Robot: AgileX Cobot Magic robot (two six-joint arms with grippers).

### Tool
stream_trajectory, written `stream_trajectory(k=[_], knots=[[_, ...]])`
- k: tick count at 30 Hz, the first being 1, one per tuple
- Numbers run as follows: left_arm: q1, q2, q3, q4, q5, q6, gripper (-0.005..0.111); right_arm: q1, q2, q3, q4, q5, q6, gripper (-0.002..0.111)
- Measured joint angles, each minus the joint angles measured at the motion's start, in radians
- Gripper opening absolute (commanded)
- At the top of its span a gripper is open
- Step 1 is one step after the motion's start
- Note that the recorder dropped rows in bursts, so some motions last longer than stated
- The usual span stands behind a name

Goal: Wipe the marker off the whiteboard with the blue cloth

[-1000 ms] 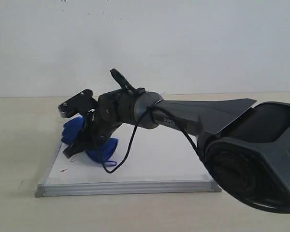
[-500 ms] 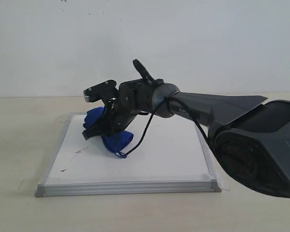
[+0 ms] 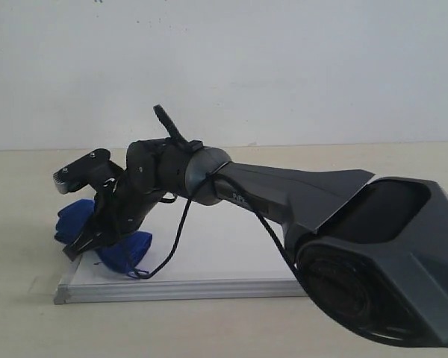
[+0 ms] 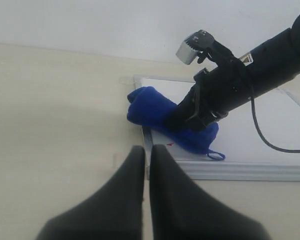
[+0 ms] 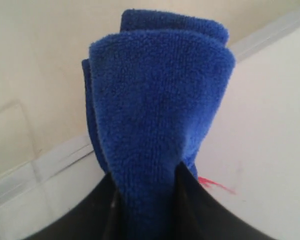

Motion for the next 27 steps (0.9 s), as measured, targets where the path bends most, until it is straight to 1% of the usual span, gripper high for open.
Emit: stream_trajectory(k=[4, 7, 9, 12, 14, 17, 19, 21, 24, 27], knots=[[0.000, 0.000, 0.000, 0.000, 0.000, 0.000, 0.004, -0.037, 0.014, -0.006, -0.153, -0.060, 0.154, -0.001], [0.000, 0.000, 0.000, 0.000, 0.000, 0.000, 0.004, -0.073, 0.023, -0.006, -0.219, -0.089, 0.248, -0.001], [0.000, 0.000, 0.000, 0.000, 0.000, 0.000, 0.004, -0.083, 0.027, -0.007, -0.228, -0.094, 0.262, -0.001], [0.000, 0.000, 0.000, 0.000, 0.000, 0.000, 0.004, -0.075, 0.027, -0.014, -0.170, -0.074, 0.185, -0.001], [0.000, 0.000, 0.000, 0.000, 0.000, 0.000, 0.004, -0.069, 0.027, -0.016, -0.077, -0.041, 0.073, -0.001], [0.000, 0.000, 0.000, 0.000, 0.000, 0.000, 0.004, -0.052, 0.025, -0.030, 0.051, 0.042, -0.032, -0.001], [0.000, 0.000, 0.000, 0.000, 0.000, 0.000, 0.004, -0.035, 0.025, -0.049, 0.105, 0.097, -0.070, -0.001], [0.000, 0.000, 0.000, 0.000, 0.000, 0.000, 0.004, -0.025, 0.025, -0.057, 0.109, 0.115, -0.078, -0.001], [0.000, 0.000, 0.000, 0.000, 0.000, 0.000, 0.004, -0.027, 0.027, -0.059, 0.032, 0.087, -0.006, -0.001], [0.000, 0.000, 0.000, 0.000, 0.000, 0.000, 0.004, -0.045, 0.038, -0.065, -0.146, 0.018, 0.160, -0.001]])
